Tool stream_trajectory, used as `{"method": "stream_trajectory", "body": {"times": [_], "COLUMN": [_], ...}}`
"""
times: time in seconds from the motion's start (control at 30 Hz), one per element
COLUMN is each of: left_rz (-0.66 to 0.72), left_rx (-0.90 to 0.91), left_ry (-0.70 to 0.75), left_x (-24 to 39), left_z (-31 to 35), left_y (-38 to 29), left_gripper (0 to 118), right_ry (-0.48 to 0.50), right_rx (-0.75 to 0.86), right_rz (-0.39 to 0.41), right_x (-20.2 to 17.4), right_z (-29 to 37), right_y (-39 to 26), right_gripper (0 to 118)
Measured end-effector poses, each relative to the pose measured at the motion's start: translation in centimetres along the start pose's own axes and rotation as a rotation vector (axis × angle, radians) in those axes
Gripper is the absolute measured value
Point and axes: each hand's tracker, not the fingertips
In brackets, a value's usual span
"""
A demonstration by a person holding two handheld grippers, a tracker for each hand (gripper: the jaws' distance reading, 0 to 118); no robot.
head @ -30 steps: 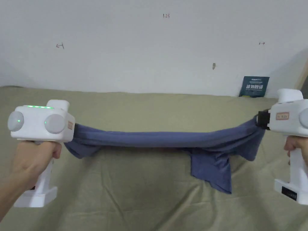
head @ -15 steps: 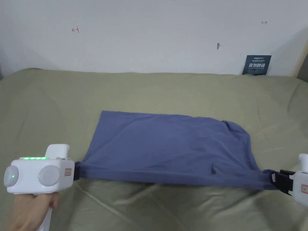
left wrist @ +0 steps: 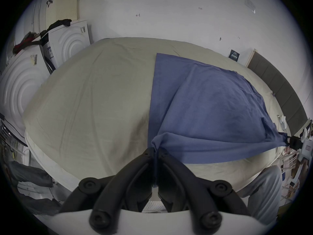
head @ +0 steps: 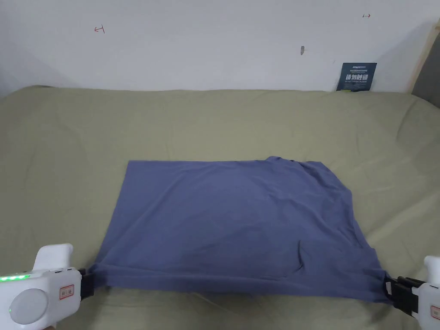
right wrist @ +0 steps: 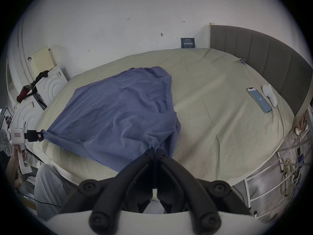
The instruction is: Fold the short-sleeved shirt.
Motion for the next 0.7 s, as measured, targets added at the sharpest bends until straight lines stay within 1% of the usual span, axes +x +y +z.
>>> {"method": "stream_trajectory", "body": {"times": [0.03, 0.07, 0.1, 0.13, 0.17, 0.2, 0.23, 0.27, 0.33, 0.37, 0.4, 0.43, 0.47, 0.5, 0.53, 0.57, 0.6, 0.63, 0.67, 0.7], "left_rz": [-0.001, -0.012, -0.02, -0.021, -0.023, -0.02, -0.011, -0.002, -0.003, -0.017, -0.031, -0.046, -0.041, -0.037, -0.016, -0.004, 0.0, -0.012, -0.02, -0.027], "left_rx": [0.009, 0.01, 0.012, 0.009, 0.011, 0.034, 0.045, 0.05, 0.067, 0.103, 0.129, 0.157, 0.204, 0.219, 0.207, 0.224, 0.214, 0.196, 0.193, 0.194], "left_ry": [-0.007, -0.009, -0.001, 0.005, 0.007, 0.013, 0.028, 0.023, 0.0, -0.013, -0.016, -0.002, 0.008, 0.009, 0.018, 0.02, 0.0, 0.005, 0.019, 0.048], "left_x": [-0.1, -0.1, 0.2, 0.2, 0.0, 0.6, 0.9, 1.2, 2.3, 2.1, 2.6, 3.2, 3.5, 3.5, 3.7, 3.5, 3.4, 3.3, 3.2, 3.0], "left_z": [0.0, 0.1, 0.3, 0.3, 0.5, 1.6, 2.4, 2.9, 4.3, 4.4, 5.0, 5.7, 6.5, 6.9, 7.0, 6.7, 6.6, 6.6, 6.4, 6.3], "left_y": [0.0, 0.0, 0.1, -0.1, -0.3, -0.7, -0.6, -0.8, -1.1, -1.1, -1.3, -1.5, -1.9, -2.1, -2.2, -2.4, -2.7, -2.6, -2.8, -3.1], "left_gripper": [18, 45, 95, 118, 118, 118, 118, 118, 118, 115, 101, 77, 40, 0, 0, 0, 0, 0, 0, 0], "right_ry": [0.002, -0.004, -0.01, -0.013, 0.007, 0.03, -0.007, -0.009, -0.005, -0.007, -0.008, -0.015, -0.021, -0.038, -0.057, -0.068, -0.059, -0.033, -0.031, -0.036], "right_rx": [0.0, -0.004, -0.004, -0.01, 0.099, 0.033, 0.013, 0.019, 0.034, 0.037, 0.042, 0.058, 0.081, 0.119, 0.142, 0.147, 0.149, 0.118, 0.115, 0.121], "right_rz": [-0.011, -0.03, -0.042, -0.047, -0.031, -0.035, -0.041, -0.043, -0.027, -0.014, -0.005, 0.008, 0.03, 0.063, 0.089, 0.097, 0.083, 0.084, 0.082, 0.106], "right_x": [0.1, 0.2, 0.3, 0.3, 0.4, 0.4, 0.3, -0.3, -0.9, -1.3, -1.6, -2.1, -2.6, -3.2, -3.8, -4.3, -4.6, -4.8, -4.8, -5.1], "right_z": [-0.2, -0.3, -0.4, -0.5, 0.6, 0.9, 1.2, 1.0, 1.8, 2.1, 2.1, 2.6, 3.2, 3.9, 4.2, 4.3, 4.5, 4.5, 4.4, 4.4], "right_y": [0.2, 0.3, 0.4, 0.1, 0.6, 0.9, 1.6, 0.3, 0.2, 0.1, -0.5, -0.7, -0.9, -1.1, -1.5, -1.8, -1.7, -1.4, -1.8, -2.0], "right_gripper": [20, 54, 110, 116, 111, 112, 113, 114, 114, 113, 105, 85, 52, 2, 2, 2, 2, 2, 2, 2]}}
